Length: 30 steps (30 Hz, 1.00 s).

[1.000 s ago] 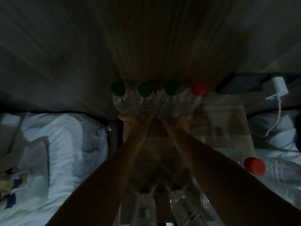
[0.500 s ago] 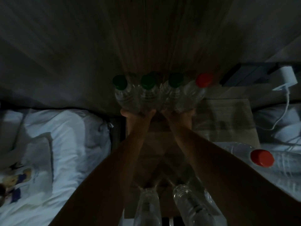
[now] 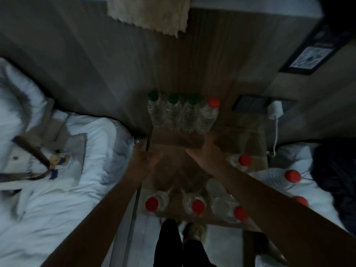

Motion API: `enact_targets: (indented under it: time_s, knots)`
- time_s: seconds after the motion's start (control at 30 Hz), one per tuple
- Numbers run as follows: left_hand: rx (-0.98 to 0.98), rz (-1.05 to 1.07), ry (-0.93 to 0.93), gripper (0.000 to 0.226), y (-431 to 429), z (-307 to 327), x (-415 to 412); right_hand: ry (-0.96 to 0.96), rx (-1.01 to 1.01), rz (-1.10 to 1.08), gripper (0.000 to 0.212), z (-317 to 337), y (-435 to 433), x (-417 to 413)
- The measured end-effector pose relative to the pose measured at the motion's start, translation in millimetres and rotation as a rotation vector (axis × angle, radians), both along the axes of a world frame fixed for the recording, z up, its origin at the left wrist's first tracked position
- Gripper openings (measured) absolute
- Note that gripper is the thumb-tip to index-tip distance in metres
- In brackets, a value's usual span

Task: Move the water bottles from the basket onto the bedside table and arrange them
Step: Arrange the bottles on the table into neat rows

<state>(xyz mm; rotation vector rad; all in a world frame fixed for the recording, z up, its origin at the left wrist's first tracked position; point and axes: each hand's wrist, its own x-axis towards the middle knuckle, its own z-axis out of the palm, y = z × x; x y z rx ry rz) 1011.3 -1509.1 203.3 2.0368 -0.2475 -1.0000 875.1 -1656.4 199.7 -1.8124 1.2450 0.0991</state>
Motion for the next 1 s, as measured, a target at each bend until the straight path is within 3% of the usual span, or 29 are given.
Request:
enact_targets:
  time_s: [0.17, 0.37, 0.53, 0.67, 0.9, 1.0]
  knots:
    - [0.017, 0.053, -0.192, 0.065, 67, 37, -46, 0.034, -0.091, 0.184, 0.090, 51, 42, -58]
    - [0.093, -0.213, -0.569, 0.078, 125, 47, -94, 0.012, -0.290, 0.550, 0.073, 65, 94, -127]
    - [0.204, -0.470, -0.612, 0.072, 120, 48, -103, 0.119, -0.265, 0.692, 0.068, 49, 114, -133]
    - [0.343, -0.628, -0.673, 0.049, 105, 46, -103, 0.147, -0.367, 0.690, 0.060, 44, 118, -129]
    - [0.415, -0.653, -0.667, 0.036, 91, 31, -87, 0.225, -0.359, 0.699, 0.061, 37, 114, -106]
    - [0.407, -0.699, -0.652, 0.037, 89, 28, -79, 0.265, -0.335, 0.694, 0.053, 36, 111, -95]
